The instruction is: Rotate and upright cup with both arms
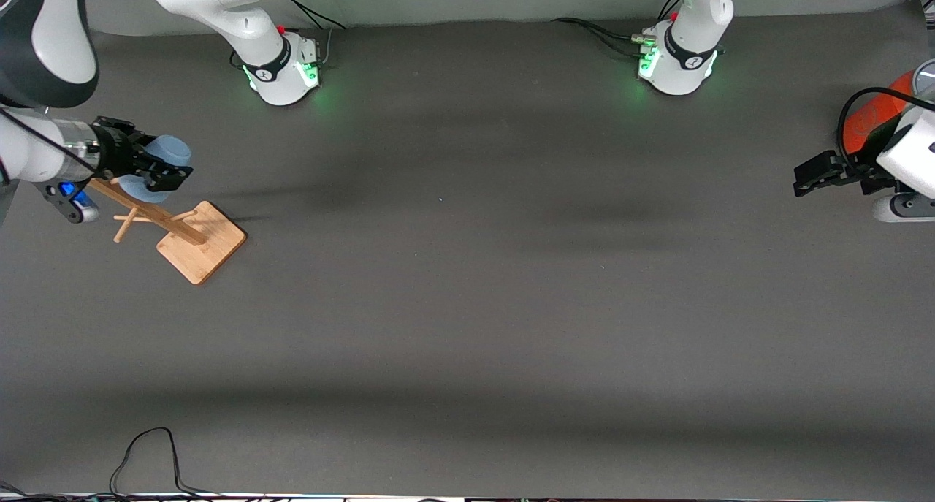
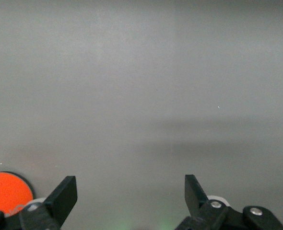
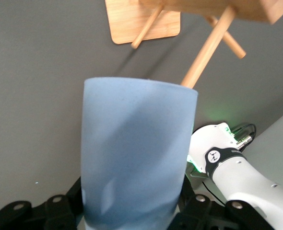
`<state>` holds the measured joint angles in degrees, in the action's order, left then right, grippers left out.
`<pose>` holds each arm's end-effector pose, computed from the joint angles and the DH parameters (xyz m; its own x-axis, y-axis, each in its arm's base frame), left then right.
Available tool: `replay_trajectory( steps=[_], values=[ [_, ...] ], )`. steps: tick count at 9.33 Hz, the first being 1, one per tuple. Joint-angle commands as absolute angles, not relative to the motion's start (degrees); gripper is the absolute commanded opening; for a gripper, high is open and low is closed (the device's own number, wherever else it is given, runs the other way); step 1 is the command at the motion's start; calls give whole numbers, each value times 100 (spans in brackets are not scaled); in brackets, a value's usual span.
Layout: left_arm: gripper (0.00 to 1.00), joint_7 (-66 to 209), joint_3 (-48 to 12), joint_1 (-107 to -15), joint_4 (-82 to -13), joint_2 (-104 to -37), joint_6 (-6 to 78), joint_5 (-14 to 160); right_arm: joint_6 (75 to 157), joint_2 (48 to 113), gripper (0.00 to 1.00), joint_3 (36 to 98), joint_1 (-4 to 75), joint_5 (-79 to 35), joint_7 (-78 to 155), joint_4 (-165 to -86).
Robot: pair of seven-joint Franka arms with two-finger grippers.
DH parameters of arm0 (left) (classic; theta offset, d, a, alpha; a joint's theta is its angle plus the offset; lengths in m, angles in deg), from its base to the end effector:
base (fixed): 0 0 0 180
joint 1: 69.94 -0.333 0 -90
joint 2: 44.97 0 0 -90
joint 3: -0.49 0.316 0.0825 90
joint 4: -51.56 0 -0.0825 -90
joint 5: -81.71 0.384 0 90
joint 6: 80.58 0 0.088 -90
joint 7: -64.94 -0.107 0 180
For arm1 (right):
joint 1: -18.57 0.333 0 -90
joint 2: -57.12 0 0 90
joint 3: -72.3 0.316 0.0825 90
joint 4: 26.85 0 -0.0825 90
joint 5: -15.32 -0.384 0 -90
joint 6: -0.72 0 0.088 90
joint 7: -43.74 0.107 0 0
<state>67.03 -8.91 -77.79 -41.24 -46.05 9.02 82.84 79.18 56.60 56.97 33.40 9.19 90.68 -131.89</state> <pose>0.5567 -0.0121 0.5906 0.9972 0.0094 -0.0737 0.0080 -0.9998 -0.0193 0.5044 0.0083 0.4991 0.5876 -0.7161 -0.3766 -0.6808 -0.6892 0.2481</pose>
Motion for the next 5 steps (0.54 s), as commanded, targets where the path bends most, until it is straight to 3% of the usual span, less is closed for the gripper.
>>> replay_trajectory(
  steps=[1,5],
  values=[
    [100,6635,-883,-7794,-4073,-4611,793,8250,7807,5818,23,5656,3815,688,9287,-12776],
    [100,6617,-892,-7724,-3968,-4681,898,8102,7824,6176,23,5692,4159,390,9252,-12311]
  ],
)
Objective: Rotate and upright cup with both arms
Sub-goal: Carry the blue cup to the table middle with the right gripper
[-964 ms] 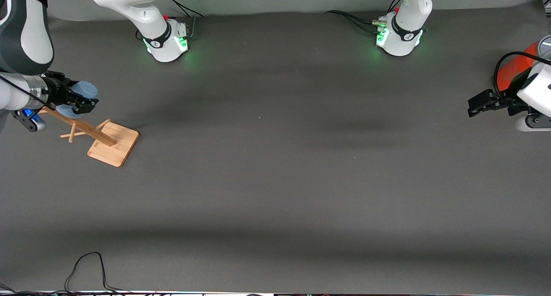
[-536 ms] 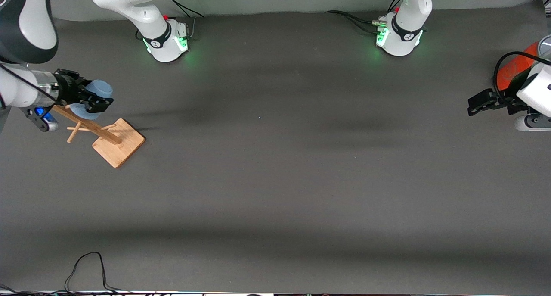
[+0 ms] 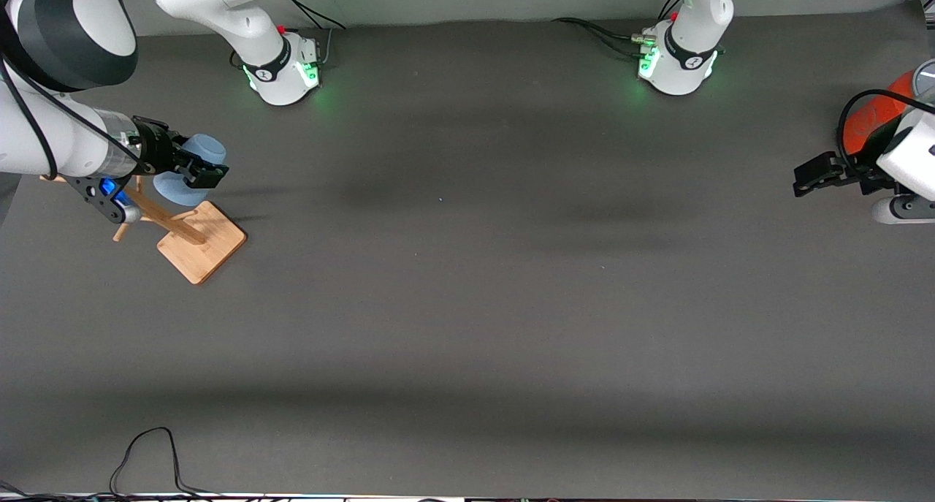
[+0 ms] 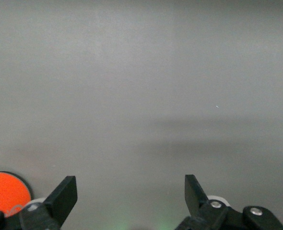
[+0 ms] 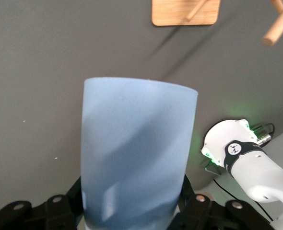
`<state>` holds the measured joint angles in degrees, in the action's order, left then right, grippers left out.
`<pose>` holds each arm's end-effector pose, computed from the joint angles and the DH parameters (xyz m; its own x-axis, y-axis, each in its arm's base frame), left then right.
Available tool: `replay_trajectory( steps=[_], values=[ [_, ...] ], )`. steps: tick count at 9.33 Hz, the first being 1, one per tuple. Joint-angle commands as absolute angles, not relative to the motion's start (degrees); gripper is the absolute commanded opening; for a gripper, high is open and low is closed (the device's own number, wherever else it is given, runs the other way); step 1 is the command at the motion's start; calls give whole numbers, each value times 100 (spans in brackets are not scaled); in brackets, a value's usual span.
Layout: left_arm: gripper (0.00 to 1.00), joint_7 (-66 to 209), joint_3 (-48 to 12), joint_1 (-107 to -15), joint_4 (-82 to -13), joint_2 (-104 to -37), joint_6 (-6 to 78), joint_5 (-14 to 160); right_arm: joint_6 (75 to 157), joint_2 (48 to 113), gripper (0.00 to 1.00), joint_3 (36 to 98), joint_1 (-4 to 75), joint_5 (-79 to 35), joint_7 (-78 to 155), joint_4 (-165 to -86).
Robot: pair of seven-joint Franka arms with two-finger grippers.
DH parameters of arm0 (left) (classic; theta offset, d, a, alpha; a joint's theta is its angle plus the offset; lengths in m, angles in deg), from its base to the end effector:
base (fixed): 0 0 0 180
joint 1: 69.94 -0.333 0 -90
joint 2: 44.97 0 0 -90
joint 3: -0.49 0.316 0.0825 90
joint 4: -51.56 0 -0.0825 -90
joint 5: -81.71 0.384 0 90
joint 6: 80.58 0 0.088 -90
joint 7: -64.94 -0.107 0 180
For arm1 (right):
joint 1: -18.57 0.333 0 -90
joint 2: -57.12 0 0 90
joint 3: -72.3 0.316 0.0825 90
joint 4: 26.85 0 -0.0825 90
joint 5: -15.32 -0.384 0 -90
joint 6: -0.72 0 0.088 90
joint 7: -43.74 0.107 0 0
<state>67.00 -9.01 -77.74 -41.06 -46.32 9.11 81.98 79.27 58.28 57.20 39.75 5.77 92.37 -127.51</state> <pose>0.5582 -0.0150 0.5896 0.9972 0.0061 -0.0742 0.0059 -1.0000 -0.0035 0.5152 0.0763 0.5182 0.6553 -0.6545 -0.3770 -0.6368 -0.7472 0.1902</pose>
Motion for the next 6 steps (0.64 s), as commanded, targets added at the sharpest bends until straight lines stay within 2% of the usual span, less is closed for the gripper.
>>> replay_trajectory(
  steps=[1,3,6],
  values=[
    [100,6626,-900,-7706,-3906,-4707,916,8101,7885,6439,23,5700,4247,180,9208,-12022],
    [100,6617,-901,-7724,-3800,-4795,916,8101,8008,7150,23,5700,4685,-32,8962,-11170],
    [100,6626,-901,-7715,-3783,-4795,916,8136,9480,8029,23,5709,5345,-845,8707,-10964]
  ],
)
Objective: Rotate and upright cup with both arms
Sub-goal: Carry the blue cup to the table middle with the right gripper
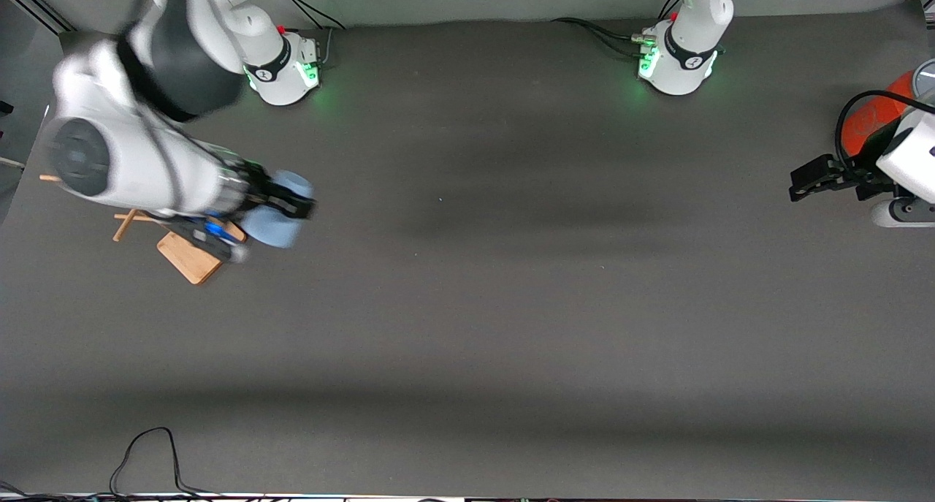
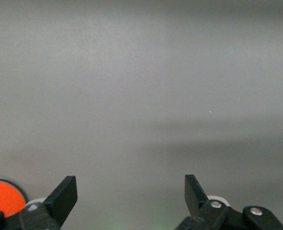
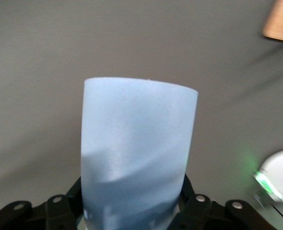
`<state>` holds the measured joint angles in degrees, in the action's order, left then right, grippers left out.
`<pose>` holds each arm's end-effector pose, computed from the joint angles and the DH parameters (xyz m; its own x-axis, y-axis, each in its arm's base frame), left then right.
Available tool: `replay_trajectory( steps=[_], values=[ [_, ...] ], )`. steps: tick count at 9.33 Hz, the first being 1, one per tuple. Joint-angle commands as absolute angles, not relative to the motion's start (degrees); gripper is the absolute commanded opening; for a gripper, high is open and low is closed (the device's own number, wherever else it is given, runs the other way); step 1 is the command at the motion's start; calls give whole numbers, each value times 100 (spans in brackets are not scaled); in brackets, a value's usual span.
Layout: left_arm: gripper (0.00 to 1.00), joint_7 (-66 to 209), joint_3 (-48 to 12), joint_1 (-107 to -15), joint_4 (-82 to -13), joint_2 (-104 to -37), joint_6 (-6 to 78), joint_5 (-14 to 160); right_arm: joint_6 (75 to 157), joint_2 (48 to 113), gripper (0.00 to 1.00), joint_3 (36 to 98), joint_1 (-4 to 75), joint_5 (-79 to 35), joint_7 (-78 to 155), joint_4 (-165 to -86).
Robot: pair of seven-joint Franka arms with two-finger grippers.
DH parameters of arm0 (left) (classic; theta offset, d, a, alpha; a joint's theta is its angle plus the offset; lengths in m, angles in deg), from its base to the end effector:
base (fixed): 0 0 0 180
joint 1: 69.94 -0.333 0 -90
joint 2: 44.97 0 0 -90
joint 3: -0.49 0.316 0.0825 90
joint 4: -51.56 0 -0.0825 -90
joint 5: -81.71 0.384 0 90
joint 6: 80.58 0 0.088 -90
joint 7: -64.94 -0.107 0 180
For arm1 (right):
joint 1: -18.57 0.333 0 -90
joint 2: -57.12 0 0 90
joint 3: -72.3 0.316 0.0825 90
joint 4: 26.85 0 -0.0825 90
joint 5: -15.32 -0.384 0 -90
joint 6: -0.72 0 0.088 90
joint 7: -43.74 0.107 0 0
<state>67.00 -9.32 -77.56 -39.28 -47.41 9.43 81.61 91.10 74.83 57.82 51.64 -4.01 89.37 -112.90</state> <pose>0.5652 -0.0198 0.5941 0.9984 -0.0025 -0.0567 -0.0021 -1.0000 0.0070 0.5777 0.2512 0.4818 0.8244 -0.4573 -0.3336 -0.4899 -0.8717 -0.0158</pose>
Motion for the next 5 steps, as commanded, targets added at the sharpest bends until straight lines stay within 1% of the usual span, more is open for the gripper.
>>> replay_trajectory(
  steps=[1,2,3,5],
  values=[
    [100,6617,-901,-7724,-3791,-4787,881,8136,9990,8433,23,5709,5459,-1633,8698,-10964],
    [100,6617,-892,-7724,-3783,-4795,881,8136,10561,8837,23,5709,5782,-2294,8724,-10938],
    [100,6626,-900,-7724,-3783,-4787,889,8145,11332,9207,23,5718,6134,-2596,8776,-10860],
    [100,6617,-901,-7715,-3783,-4787,872,8163,12722,10294,23,5797,6837,-2957,8960,-10151]
  ],
)
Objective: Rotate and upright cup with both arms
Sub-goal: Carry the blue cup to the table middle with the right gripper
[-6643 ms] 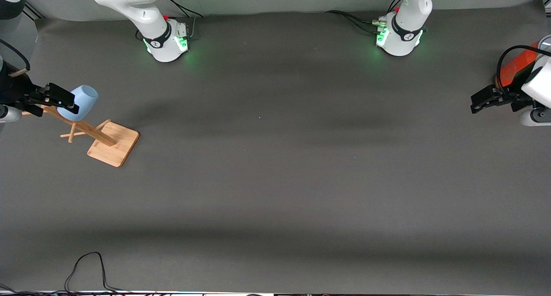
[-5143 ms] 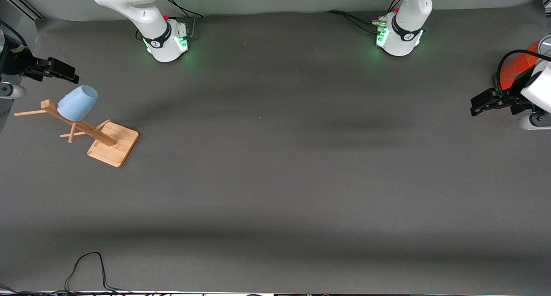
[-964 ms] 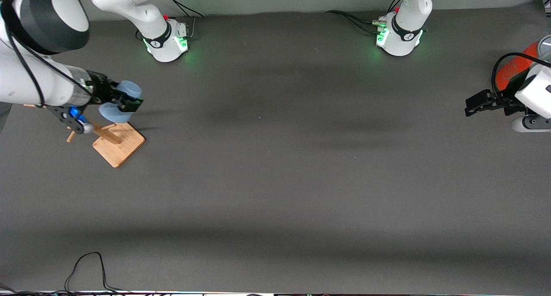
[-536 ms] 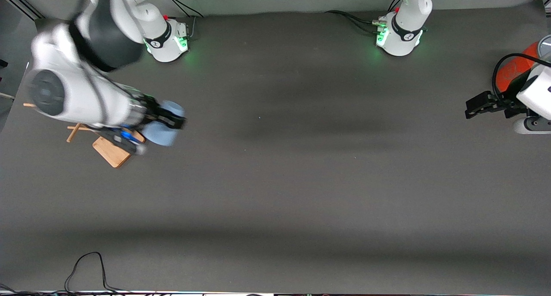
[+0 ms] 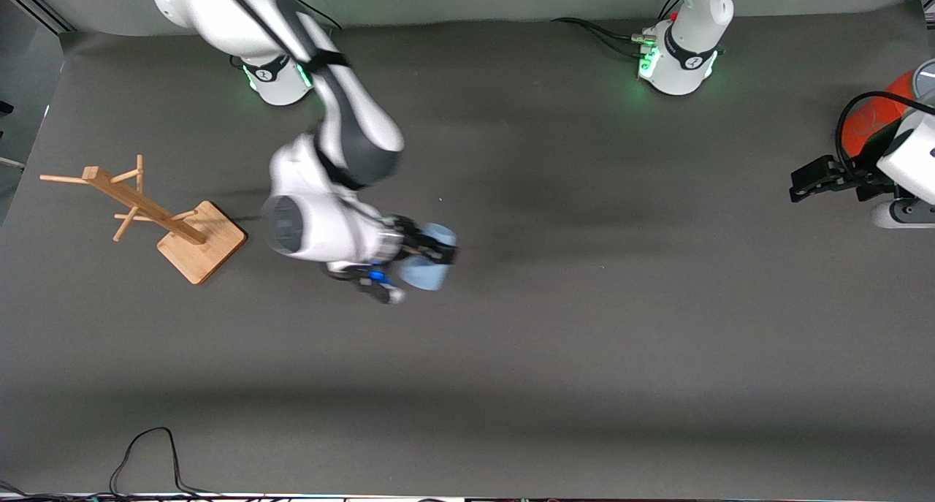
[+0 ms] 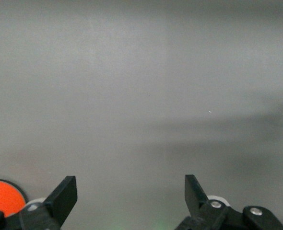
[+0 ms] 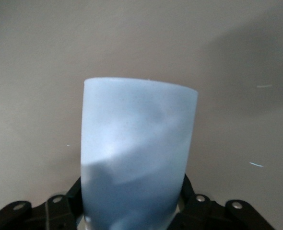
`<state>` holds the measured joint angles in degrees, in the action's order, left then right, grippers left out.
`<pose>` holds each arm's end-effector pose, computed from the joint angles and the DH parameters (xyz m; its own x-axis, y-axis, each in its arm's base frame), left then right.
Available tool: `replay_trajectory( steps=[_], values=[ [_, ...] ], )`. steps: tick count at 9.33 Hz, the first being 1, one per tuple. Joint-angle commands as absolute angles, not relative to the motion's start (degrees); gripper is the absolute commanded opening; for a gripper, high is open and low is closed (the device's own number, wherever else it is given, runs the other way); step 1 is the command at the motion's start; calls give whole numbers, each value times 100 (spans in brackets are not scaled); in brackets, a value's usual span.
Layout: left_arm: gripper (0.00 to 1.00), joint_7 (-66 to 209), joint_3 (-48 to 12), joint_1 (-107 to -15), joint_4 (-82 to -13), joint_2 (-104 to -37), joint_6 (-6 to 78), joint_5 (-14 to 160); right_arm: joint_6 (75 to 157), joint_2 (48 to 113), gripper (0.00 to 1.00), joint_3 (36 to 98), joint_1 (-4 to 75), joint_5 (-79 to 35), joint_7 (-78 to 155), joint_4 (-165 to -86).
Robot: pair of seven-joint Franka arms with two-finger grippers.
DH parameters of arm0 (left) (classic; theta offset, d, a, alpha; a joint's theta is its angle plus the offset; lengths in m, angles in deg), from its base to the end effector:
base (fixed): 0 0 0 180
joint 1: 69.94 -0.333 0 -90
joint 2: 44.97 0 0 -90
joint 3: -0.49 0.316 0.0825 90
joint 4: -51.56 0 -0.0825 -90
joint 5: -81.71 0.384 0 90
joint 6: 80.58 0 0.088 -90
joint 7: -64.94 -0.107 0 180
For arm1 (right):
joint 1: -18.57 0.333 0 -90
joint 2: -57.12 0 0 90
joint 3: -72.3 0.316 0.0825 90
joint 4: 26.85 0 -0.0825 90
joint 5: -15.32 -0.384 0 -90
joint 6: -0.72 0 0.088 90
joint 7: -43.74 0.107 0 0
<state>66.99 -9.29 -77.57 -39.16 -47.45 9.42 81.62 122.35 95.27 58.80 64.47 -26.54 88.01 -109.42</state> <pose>0.5655 -0.0194 0.5947 0.9985 -0.0019 -0.0555 -0.0016 -1.0000 0.0069 0.5789 0.4425 0.3153 0.8340 -0.4268 -0.3496 -0.5326 -0.7883 -0.3083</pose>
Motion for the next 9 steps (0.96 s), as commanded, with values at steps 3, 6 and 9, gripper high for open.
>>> replay_trajectory(
  steps=[3,6,9],
  values=[
    [100,6696,-901,-7706,-3800,-4787,688,8145,14604,11301,24,5902,7638,-3197,9321,-9514],
    [100,6740,-909,-7610,-3800,-4795,687,8136,15515,11680,26,6025,7843,-3101,8982,-9549],
    [100,6732,-901,-7627,-3835,-4822,679,8127,15375,11637,26,6008,7711,-3065,8226,-9584]
  ],
)
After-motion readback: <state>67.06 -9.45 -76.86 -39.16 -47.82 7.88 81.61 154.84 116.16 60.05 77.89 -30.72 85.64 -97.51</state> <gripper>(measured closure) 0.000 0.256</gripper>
